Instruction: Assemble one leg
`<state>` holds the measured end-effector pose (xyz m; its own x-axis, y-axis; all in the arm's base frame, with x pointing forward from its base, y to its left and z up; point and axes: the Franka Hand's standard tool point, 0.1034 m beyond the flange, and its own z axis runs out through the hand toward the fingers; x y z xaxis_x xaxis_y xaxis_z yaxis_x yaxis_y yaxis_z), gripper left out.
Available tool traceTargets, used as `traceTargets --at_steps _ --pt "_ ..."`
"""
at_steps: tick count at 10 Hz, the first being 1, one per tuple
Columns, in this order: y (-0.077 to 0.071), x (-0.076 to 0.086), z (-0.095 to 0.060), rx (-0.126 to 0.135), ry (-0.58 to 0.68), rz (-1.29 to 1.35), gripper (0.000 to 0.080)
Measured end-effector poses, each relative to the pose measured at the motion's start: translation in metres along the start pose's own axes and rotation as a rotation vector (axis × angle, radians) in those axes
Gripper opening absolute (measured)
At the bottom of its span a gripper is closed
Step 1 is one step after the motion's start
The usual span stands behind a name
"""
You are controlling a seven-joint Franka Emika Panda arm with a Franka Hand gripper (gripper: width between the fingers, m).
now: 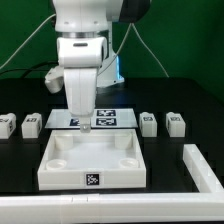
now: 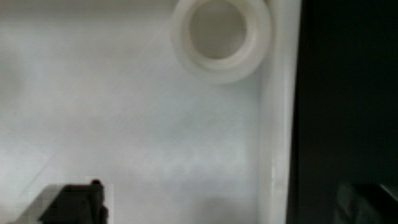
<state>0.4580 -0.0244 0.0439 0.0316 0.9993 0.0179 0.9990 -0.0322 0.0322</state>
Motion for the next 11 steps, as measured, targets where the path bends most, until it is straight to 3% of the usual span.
traceTargets --at_steps 1,3,5,8,11 --pt "-0.002 0.001 0.008 -0.013 0.005 0.004 0.0650" --pt "-0.009 0.003 0.022 0.005 0.011 0.013 0.0650" --pt "-0.013 0.002 0.035 0.006 0.017 0.020 0.0650" --pt "-0.014 0.002 0.037 0.009 0.018 0.021 0.0650" --pt "-0.014 0.002 0.037 0.009 0.018 0.021 0.0250"
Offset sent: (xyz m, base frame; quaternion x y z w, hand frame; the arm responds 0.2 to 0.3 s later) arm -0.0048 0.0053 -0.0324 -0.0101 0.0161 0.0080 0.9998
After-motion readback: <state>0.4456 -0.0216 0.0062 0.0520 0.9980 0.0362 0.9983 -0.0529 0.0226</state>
